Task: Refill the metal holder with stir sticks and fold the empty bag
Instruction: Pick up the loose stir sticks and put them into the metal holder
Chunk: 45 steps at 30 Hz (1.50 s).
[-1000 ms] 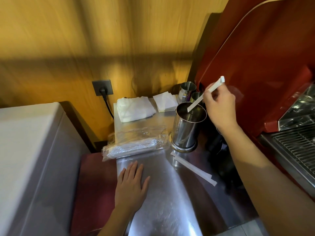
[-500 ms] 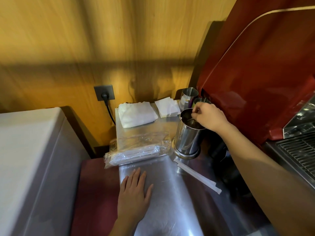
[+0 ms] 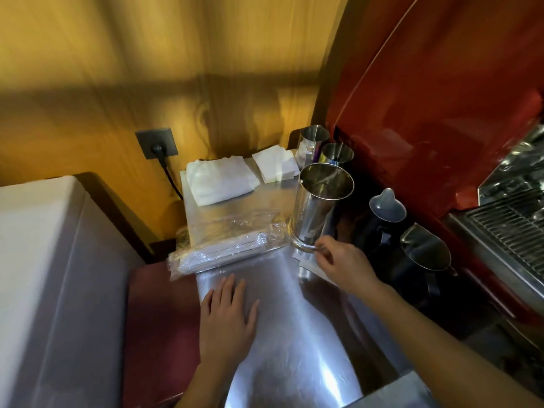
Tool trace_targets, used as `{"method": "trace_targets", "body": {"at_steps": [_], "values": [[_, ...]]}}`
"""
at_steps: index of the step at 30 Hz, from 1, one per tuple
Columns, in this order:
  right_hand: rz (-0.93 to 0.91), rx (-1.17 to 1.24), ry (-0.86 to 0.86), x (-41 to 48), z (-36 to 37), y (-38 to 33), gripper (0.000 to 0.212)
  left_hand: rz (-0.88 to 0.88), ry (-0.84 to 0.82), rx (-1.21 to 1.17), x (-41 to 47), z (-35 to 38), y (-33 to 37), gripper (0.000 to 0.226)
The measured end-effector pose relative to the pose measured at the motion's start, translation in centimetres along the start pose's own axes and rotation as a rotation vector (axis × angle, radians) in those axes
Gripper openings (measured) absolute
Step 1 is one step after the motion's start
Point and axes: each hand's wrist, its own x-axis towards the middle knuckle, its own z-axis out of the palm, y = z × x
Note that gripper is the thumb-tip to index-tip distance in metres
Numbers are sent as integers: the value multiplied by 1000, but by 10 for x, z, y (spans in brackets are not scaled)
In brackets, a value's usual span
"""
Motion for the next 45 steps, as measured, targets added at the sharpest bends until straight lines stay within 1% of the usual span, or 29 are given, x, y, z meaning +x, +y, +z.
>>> {"method": "trace_targets", "body": {"at_steps": [4,10,14,16,18,20,23,27,29,31,33,35,37,39,41,45], "values": [[46,-155,-161,-3,19,14,18,1,15,4,0,-2,1,52],[158,-219,-335,4,21,14,22,-1,-1,18,-1,-4,1,53],[184,-292,-477,11,19,8,34,1,7,18,-1,-4,1,52],[173,-317,-514,13,17,6,37,8,7,13,-1,-4,1,52],[159,-310,-531,13,14,5,35,13,-3,10,-1,-4,0,51],[158,-218,-534,13,8,2,29,8,-13,6,-2,-4,0,51],[151,-9,-467,16,-10,-7,9,-1,-27,-15,-2,-7,1,51],[80,143,-326,26,-53,-30,19,-1,-22,-22,-2,-7,1,53],[-10,195,-191,31,-80,-45,19,-10,-33,-33,-3,-9,0,62],[-82,276,-14,36,-106,-58,14,-15,-24,-46,-3,-8,0,69],[-137,380,182,42,-128,-65,13,-18,-7,-46,-3,-6,-1,61],[-155,467,374,53,-143,-68,10,-24,20,-53,-2,-3,0,54],[-119,517,491,67,-148,-64,5,-41,16,-75,-2,-3,0,60],[-64,514,475,81,-144,-58,3,-42,18,-86,-2,-5,0,70],[-22,431,374,91,-133,-52,4,-36,28,-85,-2,-5,1,73],[9,155,127,103,-110,-43,22,-34,51,-72,-1,-5,1,74]]}}
